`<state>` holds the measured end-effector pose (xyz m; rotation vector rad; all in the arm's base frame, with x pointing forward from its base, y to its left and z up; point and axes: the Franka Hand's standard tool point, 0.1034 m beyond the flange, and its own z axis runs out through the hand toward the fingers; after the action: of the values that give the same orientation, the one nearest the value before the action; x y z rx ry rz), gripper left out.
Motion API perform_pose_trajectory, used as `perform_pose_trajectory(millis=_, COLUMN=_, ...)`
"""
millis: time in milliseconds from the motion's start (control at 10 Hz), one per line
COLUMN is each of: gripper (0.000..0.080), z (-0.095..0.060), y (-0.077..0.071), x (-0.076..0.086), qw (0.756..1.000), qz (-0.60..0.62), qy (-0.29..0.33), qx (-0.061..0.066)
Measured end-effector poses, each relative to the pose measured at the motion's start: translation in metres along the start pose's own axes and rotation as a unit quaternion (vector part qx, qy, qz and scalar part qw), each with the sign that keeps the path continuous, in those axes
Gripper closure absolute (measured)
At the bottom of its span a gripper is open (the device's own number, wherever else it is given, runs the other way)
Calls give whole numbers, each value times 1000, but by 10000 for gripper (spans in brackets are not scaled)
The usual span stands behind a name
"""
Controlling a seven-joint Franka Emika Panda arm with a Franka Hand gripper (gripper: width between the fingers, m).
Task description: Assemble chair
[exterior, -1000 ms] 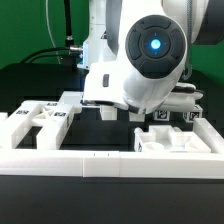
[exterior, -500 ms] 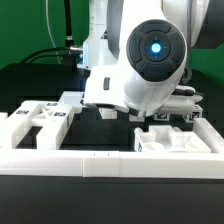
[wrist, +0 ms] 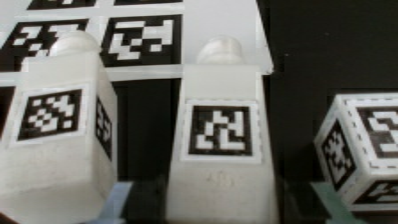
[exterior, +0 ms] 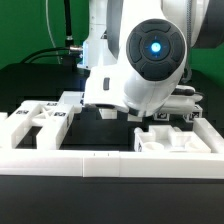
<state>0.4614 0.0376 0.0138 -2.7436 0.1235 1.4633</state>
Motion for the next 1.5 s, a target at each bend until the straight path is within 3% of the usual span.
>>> perform_pose_trajectory(millis=200, gripper=517, z=-5, y=2, x=1, qw=1000, qz=-19, qy=7, qx=1)
perform_pose_trajectory(millis=400, gripper=517, z=-25, y=5, x=-4, qw=999, qz=-33, qy=10, qx=5)
perform_pose_trajectory(millis=600, gripper=515, z=-68, y=4, x=-21, qw=999, qz=-50, qy=16, qx=-4)
perform_pose_trajectory(millis=1100, gripper=515, z=-70, y=3, x=-13, qw=998, qz=-54, qy=37, qx=-3)
perform_pose_trajectory(millis=1200, gripper=515, z=-79, y=4, x=-14, qw=997, qz=-65, qy=48, qx=-2)
perform_pose_trajectory(millis=1500, gripper=515, z=-131, y=0, x=-23, qw=988, qz=-68, qy=137, qx=0)
